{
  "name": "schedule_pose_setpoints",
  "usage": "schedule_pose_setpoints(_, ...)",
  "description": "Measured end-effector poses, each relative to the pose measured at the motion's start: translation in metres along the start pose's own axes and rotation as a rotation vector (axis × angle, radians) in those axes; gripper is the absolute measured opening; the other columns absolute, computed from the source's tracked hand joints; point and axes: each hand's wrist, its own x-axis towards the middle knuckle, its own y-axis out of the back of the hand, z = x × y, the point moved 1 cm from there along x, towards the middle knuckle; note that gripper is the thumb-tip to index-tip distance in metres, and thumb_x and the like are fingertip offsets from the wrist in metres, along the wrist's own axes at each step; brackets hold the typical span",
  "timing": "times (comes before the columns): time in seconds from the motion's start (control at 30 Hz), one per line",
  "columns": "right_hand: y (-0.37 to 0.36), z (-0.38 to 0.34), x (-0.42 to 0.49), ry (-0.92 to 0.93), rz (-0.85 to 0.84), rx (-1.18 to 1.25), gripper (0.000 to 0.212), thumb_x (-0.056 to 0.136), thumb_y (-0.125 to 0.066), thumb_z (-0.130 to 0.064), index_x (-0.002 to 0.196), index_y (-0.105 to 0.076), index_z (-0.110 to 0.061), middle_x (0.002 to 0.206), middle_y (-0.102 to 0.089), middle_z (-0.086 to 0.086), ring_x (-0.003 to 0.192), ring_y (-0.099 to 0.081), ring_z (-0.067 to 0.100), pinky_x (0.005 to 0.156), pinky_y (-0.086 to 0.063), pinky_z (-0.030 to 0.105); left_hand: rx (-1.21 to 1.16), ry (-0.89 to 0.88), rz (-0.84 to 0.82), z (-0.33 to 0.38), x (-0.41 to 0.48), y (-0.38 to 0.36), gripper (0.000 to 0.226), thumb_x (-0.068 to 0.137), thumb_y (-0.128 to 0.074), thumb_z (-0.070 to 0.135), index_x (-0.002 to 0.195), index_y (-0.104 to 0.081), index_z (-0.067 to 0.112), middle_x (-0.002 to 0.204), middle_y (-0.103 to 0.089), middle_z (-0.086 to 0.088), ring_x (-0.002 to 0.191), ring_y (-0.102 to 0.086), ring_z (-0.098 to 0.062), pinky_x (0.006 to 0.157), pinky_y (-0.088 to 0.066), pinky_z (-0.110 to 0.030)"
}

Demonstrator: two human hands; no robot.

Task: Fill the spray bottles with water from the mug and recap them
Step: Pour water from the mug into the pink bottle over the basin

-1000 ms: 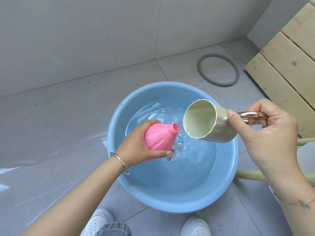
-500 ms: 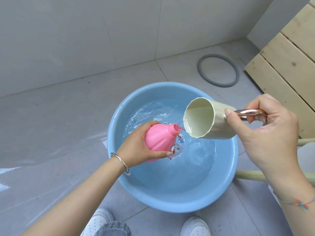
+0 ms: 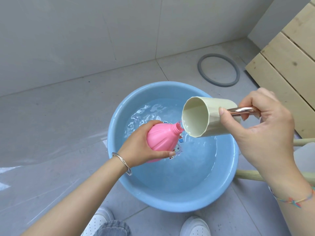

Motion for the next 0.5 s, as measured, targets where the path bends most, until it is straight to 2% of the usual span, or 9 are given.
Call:
schedule_pose_setpoints(0.1,0.0,-0.002,0.0,0.017,0.0,-0.019,0.032,0.076,-0.07,-0.018,0.061,-0.043,-0.01,0.065,-0.043,-0.003,0.07,-0.038,0.005,0.064,-0.03,0.013,0.002,0.001,0.002,0.001,-0.001,0.0,0.071,0.052,-0.088,0.054,0.109,-0.045,0.053,0.107,-0.058,0.025,0.097,-0.055,0.009,0.082,-0.049,-0.017)
schedule_pose_setpoints(0.3,-0.001,-0.007,0.0,0.061,-0.003,-0.054,0.032,0.076,-0.069,-0.017,0.061,-0.043,-0.008,0.064,-0.042,-0.005,0.071,-0.037,0.005,0.064,-0.03,0.014,-0.001,0.018,0.004,0.002,-0.002,-0.001,0.075,0.052,-0.087,0.057,0.114,-0.046,0.051,0.108,-0.058,0.025,0.095,-0.055,0.011,0.078,-0.046,-0.013)
schedule_pose_setpoints(0.5,-0.004,-0.011,0.0,0.121,-0.007,-0.096,0.03,0.076,-0.069,-0.018,0.062,-0.046,-0.006,0.064,-0.04,0.001,0.07,-0.033,0.016,0.063,-0.029,0.018,0.004,0.021,0.012,0.002,-0.002,-0.001,0.078,0.051,-0.087,0.058,0.117,-0.047,0.048,0.108,-0.059,0.023,0.097,-0.057,0.006,0.082,-0.05,-0.022)
